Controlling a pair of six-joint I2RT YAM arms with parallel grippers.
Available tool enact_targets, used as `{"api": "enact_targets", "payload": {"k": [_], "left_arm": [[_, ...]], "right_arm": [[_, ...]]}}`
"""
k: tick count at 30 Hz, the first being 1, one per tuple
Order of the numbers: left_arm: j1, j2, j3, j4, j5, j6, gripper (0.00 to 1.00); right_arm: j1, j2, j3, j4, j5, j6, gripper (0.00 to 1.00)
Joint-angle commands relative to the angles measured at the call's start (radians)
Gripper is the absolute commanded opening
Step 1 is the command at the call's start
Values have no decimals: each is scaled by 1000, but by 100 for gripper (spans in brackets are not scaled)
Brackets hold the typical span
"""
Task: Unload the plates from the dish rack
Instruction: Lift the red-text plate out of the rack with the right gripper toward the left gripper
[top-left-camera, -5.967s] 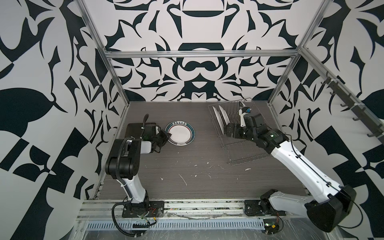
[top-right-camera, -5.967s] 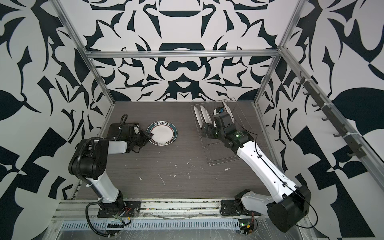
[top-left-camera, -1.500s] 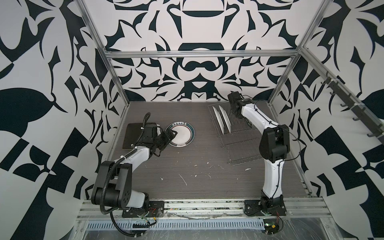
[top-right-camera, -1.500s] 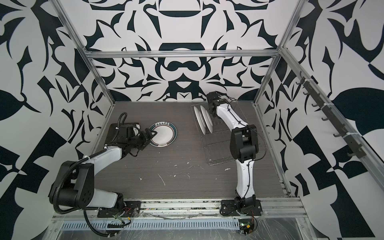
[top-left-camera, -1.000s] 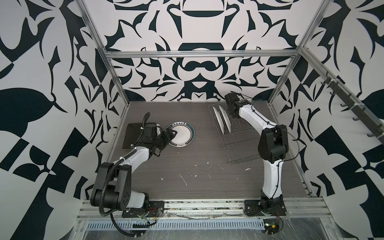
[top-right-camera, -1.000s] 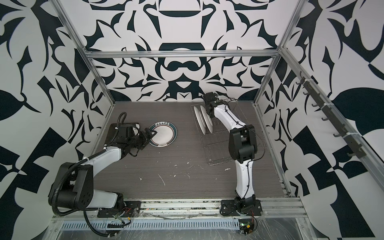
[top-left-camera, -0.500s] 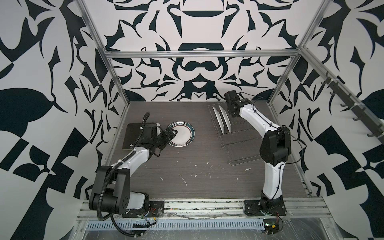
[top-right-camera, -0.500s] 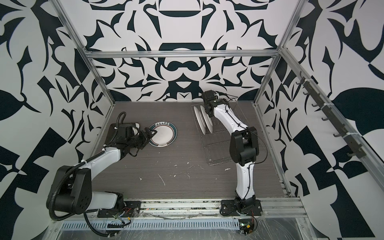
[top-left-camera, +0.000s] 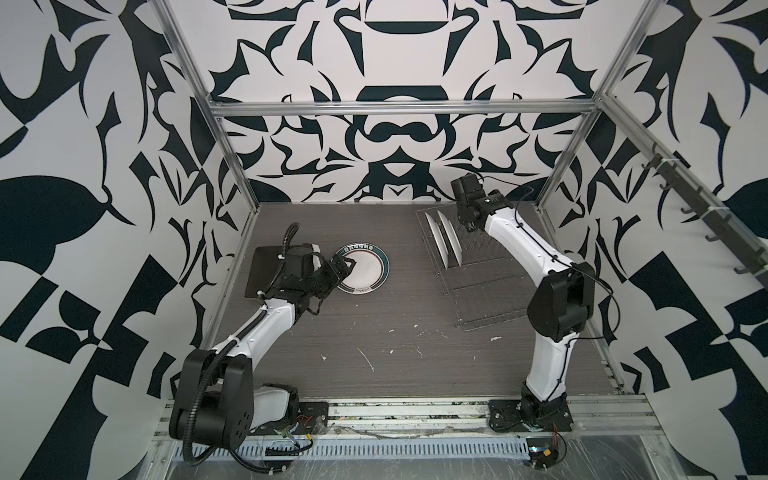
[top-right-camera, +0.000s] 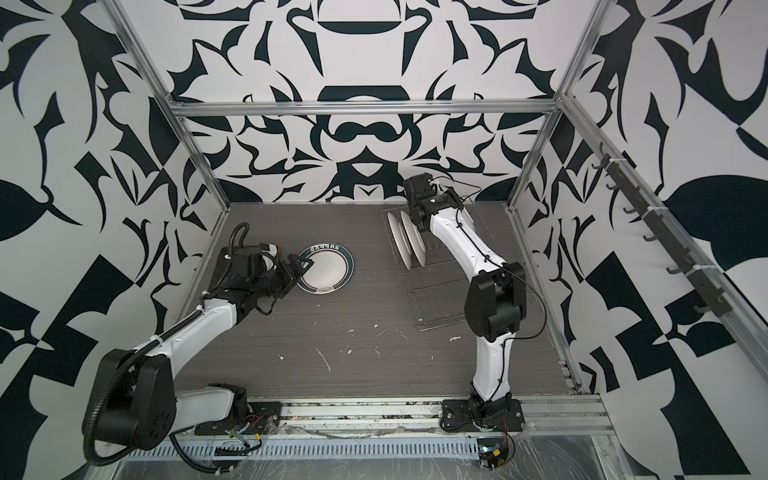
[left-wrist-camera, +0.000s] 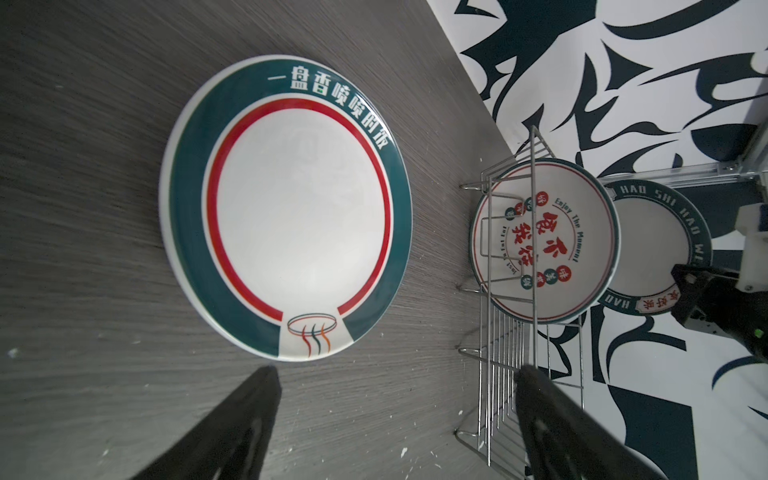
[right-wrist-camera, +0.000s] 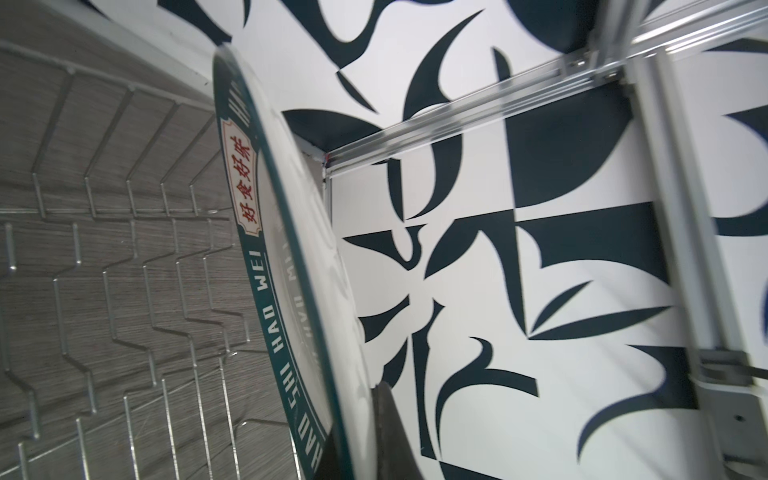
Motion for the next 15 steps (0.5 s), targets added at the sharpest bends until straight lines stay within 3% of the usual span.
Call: {"api": "enact_targets", "payload": {"k": [1,15], "left_arm": [[-16,-48,24,-38,-21,19,93],[-150,-198,-25,-68,-135,54,92]], "right_arm": [[21,-114,-21,56,84,-20,0],[213,-437,-221,270,157,-154,0]]}}
